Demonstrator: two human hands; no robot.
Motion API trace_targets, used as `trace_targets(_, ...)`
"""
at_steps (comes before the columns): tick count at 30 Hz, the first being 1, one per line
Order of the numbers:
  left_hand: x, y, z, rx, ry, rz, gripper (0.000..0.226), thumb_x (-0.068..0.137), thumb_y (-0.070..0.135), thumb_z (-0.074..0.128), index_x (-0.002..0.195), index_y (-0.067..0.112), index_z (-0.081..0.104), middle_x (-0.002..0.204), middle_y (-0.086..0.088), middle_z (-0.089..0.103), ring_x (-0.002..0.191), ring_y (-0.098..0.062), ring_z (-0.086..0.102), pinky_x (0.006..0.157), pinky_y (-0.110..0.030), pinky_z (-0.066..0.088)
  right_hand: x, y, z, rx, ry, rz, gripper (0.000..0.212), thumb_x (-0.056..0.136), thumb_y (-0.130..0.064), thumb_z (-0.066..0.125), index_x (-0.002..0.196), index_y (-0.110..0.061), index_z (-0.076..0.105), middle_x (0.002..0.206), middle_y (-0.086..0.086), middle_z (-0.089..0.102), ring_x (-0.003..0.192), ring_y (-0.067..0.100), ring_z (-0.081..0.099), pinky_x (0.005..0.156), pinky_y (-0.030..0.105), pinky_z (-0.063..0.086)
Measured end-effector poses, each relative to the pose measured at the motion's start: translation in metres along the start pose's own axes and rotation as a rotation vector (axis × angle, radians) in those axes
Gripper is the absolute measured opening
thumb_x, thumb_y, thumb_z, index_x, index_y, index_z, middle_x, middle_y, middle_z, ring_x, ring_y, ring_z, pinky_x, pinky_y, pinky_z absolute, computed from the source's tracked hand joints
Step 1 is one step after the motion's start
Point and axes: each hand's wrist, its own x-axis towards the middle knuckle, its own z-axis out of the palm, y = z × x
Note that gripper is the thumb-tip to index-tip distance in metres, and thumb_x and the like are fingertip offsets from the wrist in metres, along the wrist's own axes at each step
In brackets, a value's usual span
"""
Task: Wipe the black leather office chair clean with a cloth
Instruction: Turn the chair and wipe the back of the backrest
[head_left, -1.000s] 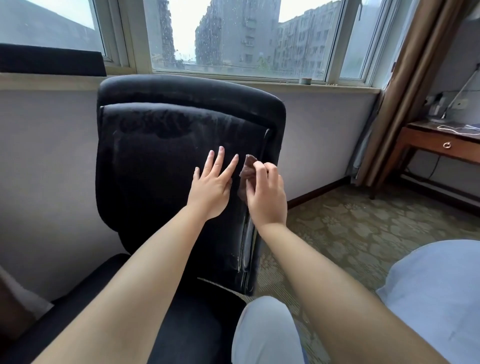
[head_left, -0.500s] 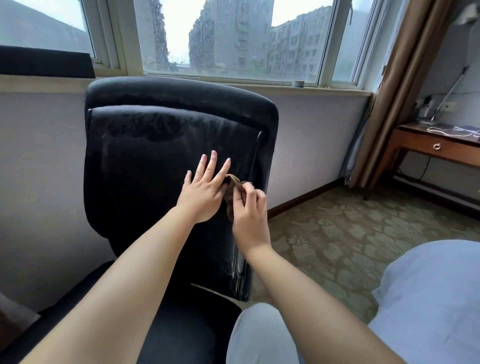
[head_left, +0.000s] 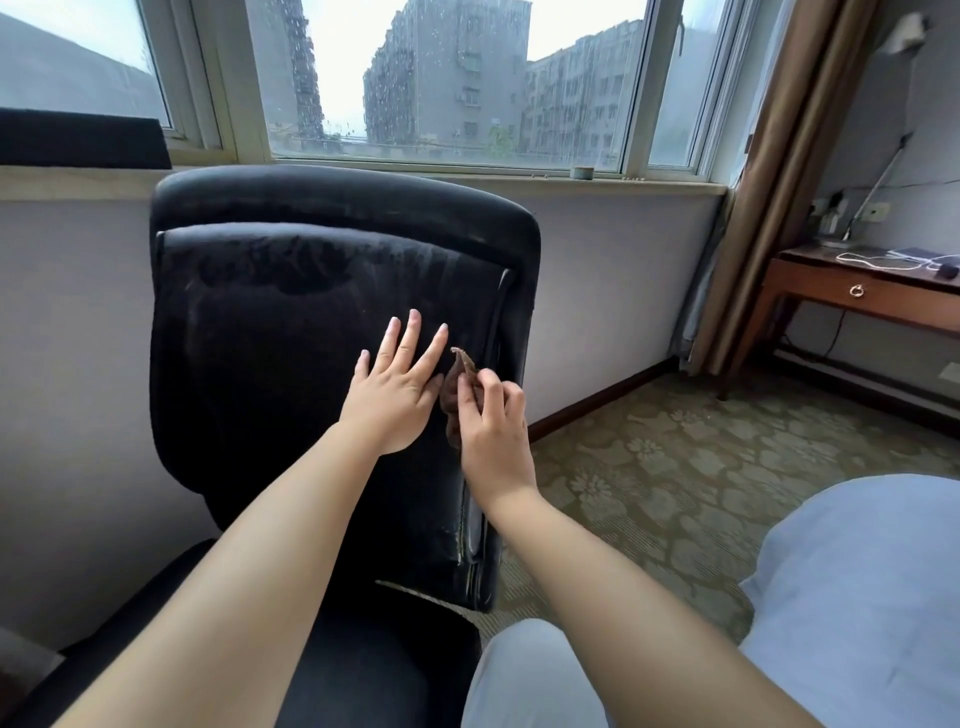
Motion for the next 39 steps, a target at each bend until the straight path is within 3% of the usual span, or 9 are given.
trace_targets(9,0.015,-0.014,0.002,0.021,-0.010,-0.041,0.056,0.104,0.043,0.018,0.146,0.039,-0.019,0.155,0.006,-0.029,0.143,-0.015,-0.026,0.118,-0.049,-0.002,0.004,-0.005,0.026,0.069,0.038,0.070,0.056,0.071,0.006,0.076,0.124,0.001,0.059,0.121,0.013,0.037,0.099,0.027,0.039,0.077,0.038,0.056)
trace_targets(17,0.025,-0.026,0.006,0.028,0.001,-0.066,0.056,0.104,0.042,0.017,0.148,0.037,-0.018,0.155,0.004,-0.031,0.143,-0.017,-0.028,0.118,-0.050,-0.004,-0.044,-0.018,0.047,0.122,-0.094,0.130,0.078,0.062,0.004,0.083,0.132,0.000,0.049,0.125,0.015,0.037,0.106,0.028,0.039,0.083,0.040,0.056)
trace_targets(26,0.037,-0.036,0.010,0.046,0.017,-0.102,0.056,0.104,0.042,0.017,0.148,0.038,-0.018,0.155,0.004,-0.031,0.142,-0.016,-0.029,0.117,-0.051,-0.007,0.016,-0.012,0.064,0.187,0.014,0.161,0.058,0.079,0.005,0.068,0.133,0.006,0.046,0.125,0.016,0.033,0.105,0.026,0.038,0.086,0.037,0.052)
trace_targets(31,0.039,-0.040,0.017,0.034,0.039,-0.117,0.055,0.104,0.041,0.014,0.143,0.037,-0.025,0.154,0.002,-0.033,0.141,-0.017,-0.032,0.115,-0.051,-0.012,-0.055,-0.028,0.075,0.294,-0.195,0.432,0.055,0.085,-0.002,0.066,0.134,0.006,0.044,0.123,0.022,0.049,0.104,0.033,0.054,0.079,0.042,0.057)
trace_targets(35,0.036,-0.040,0.028,-0.006,0.118,-0.151,0.052,0.103,0.041,0.011,0.136,0.038,-0.028,0.155,0.001,-0.032,0.141,-0.018,-0.031,0.114,-0.051,-0.016,-0.058,-0.029,0.075,0.435,-0.277,0.510,0.044,0.095,-0.009,0.048,0.138,-0.004,0.042,0.136,0.017,0.042,0.123,0.029,0.038,0.101,0.040,0.039)
trace_targets(39,0.035,-0.034,0.039,-0.077,0.161,-0.179,0.050,0.103,0.039,0.010,0.137,0.038,-0.027,0.154,0.003,-0.033,0.140,-0.017,-0.033,0.112,-0.050,-0.019,-0.031,-0.024,0.073,0.358,-0.138,0.422,0.048,0.091,-0.006,0.059,0.135,0.004,0.045,0.126,0.020,0.047,0.111,0.032,0.049,0.089,0.039,0.050)
